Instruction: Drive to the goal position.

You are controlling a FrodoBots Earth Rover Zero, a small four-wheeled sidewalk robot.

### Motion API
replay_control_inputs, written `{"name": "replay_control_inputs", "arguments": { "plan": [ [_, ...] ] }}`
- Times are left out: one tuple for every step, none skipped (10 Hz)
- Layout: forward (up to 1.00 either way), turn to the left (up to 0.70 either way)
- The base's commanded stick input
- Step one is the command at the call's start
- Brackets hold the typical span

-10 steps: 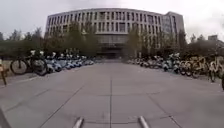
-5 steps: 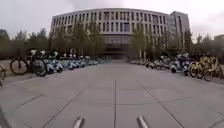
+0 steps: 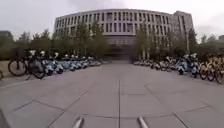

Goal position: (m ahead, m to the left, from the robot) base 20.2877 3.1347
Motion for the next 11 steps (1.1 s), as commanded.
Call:
{"name": "replay_control_inputs", "arguments": {
  "plan": [
    [0.70, 0.00],
    [0.70, 0.00],
    [0.70, 0.00],
    [0.70, 0.00],
    [0.70, 0.00],
    [0.70, 0.00],
    [0.70, 0.00],
    [0.70, 0.00],
    [0.70, 0.00],
    [0.70, 0.00],
    [0.70, 0.00]
  ]
}}
